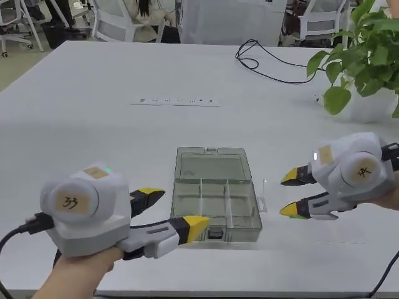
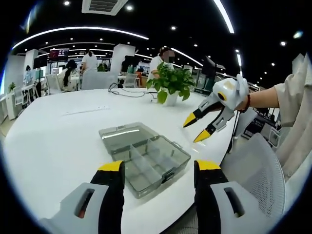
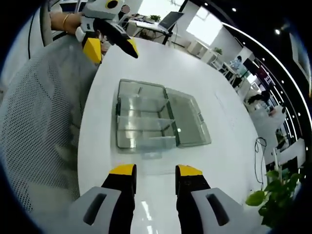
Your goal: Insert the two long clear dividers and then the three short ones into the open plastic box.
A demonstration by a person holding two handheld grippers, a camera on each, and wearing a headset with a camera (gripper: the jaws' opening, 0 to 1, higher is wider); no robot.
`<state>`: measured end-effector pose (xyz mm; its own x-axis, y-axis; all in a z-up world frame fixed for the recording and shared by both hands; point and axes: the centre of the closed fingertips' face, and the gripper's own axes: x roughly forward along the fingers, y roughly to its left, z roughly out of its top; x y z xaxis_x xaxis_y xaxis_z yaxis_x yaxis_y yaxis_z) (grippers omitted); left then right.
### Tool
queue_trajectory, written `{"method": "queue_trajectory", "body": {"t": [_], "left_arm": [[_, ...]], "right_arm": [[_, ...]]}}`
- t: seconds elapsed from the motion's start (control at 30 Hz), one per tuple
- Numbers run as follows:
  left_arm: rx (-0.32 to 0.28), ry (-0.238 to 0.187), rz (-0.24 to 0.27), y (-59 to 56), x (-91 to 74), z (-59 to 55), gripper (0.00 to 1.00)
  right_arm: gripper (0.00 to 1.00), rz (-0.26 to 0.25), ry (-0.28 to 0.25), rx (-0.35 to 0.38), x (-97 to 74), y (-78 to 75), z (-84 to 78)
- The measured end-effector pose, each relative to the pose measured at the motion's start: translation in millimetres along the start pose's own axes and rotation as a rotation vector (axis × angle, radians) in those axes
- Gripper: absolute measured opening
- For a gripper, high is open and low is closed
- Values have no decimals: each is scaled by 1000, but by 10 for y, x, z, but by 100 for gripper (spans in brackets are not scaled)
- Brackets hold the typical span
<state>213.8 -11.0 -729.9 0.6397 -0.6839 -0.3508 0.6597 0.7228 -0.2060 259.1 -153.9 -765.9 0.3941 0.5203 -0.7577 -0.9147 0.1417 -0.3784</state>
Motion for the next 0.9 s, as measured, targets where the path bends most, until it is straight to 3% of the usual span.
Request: {"method": "queue_trajectory", "body": {"t": [0.13, 0.47, 0.9], "left_arm": [[-42, -18, -36, -93, 22, 27, 48], [-70, -48, -86, -209, 46, 103, 37], [-110, -77, -119, -264, 91, 181, 23]], "right_arm": [[32, -15, -39, -30, -29, 25, 185], [32, -48, -158, -93, -61, 124, 679], [32, -64, -245, -133, -44, 236, 1020]]}}
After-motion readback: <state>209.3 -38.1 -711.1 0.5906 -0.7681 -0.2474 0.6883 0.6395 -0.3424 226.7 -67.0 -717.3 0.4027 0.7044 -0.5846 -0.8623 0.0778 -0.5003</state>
